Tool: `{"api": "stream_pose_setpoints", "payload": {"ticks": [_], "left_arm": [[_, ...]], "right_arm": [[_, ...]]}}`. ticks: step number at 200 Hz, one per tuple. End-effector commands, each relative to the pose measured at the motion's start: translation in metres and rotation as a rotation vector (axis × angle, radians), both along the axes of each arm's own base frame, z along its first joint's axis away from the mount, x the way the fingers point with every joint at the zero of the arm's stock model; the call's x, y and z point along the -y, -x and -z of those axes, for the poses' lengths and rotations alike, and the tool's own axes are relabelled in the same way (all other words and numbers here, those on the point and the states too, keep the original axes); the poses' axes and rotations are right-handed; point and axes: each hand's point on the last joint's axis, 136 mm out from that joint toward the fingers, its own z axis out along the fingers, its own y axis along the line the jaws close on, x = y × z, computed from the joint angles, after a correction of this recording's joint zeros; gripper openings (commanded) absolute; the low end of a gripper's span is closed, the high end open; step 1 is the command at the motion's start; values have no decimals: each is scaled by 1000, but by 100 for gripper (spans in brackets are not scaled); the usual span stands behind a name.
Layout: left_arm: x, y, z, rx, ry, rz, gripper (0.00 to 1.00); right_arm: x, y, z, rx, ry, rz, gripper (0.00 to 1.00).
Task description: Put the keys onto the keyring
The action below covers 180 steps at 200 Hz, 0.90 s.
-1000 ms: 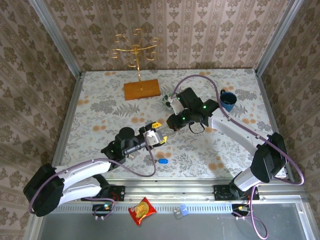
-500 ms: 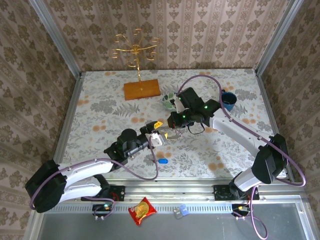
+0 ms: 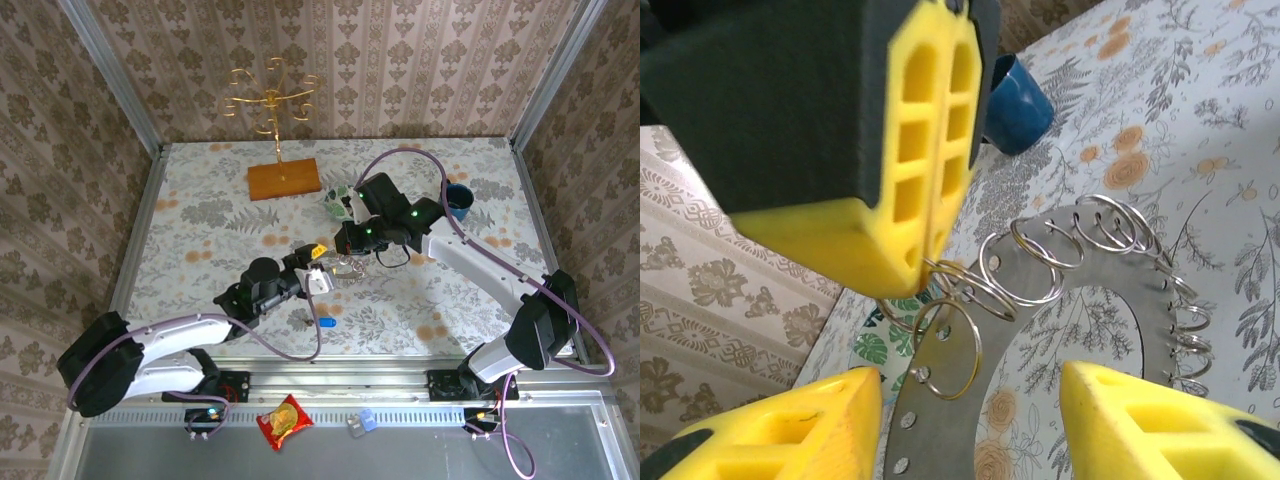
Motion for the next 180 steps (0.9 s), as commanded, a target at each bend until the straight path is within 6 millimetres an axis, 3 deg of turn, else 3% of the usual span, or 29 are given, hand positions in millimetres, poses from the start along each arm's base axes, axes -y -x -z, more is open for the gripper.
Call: {"api": "stream_pose_setpoints", "payload": {"ticks": [1, 50, 122, 180], "left_arm": [[8, -7, -25, 80, 47, -12, 48], [9, -10, -32, 97, 76, -19, 40], [13, -7, -27, 61, 62, 5, 30], [14, -6, -26, 52, 60, 9, 3]], "right_arm": [[-3, 4, -27, 22, -59, -5, 0], [-1, 4, -27, 23, -51, 2, 0], [0, 4, -26, 22, -45, 3, 0], [0, 4, -24, 20, -40, 3, 0]]}}
